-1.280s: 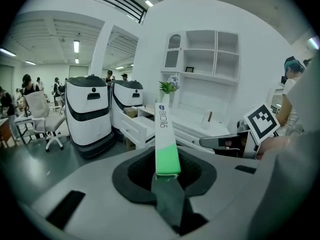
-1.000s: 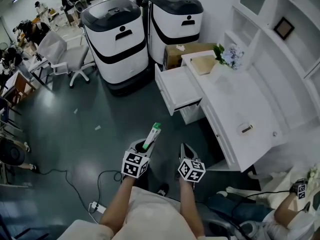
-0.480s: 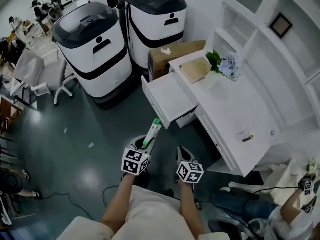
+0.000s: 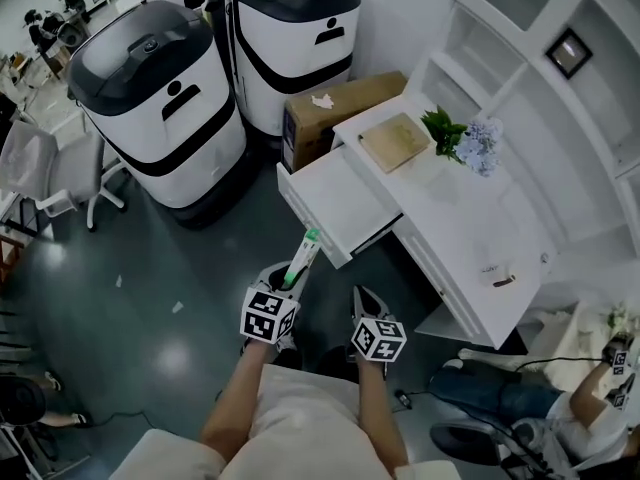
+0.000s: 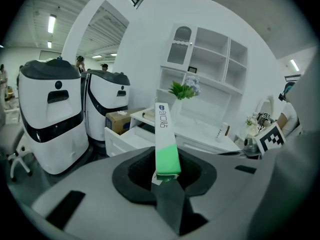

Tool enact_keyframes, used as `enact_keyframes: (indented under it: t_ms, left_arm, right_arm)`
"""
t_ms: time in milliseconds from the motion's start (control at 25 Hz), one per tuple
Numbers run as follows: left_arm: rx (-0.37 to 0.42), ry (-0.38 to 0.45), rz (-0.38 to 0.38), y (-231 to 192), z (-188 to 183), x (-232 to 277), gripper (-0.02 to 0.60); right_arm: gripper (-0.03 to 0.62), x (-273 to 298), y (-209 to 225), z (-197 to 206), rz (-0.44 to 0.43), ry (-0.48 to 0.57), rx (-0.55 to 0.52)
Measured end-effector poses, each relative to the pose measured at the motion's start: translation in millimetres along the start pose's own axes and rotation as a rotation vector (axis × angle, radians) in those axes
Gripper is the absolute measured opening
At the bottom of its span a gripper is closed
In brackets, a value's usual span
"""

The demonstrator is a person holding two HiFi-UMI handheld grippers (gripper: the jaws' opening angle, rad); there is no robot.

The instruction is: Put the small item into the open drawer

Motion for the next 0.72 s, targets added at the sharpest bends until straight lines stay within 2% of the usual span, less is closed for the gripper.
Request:
enact_keyframes:
  t_ms: [240, 480, 720]
  left_arm:
    - [0.019, -0.014, 0.049, -21.9, -7.8, 17.8, 0.097]
    - [0.011, -0.030, 0.065, -41.5, -15.4, 40.6, 0.097]
    - [0.003, -0.055, 0.056, -56.1, -17.3, 82.3, 0.097]
  right_arm:
    - [0.025, 23.4, -0.4, -12.5, 0.043, 0.018, 0.008]
    - [0.025, 50.2, 2.1, -29.6, 0.056, 0.024, -0.002]
    - [0.025, 86.3, 25.6, -36.7, 0.050, -0.006, 0.002]
Point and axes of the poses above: the fingertips, and each gripper's own axes: x forward along the fingers, y to its right, z out of its underside, the point moved 10 cm from there along -x, backward along the fingers, and after that the axes turned 12 degrees about y, right-handed, at the moved point
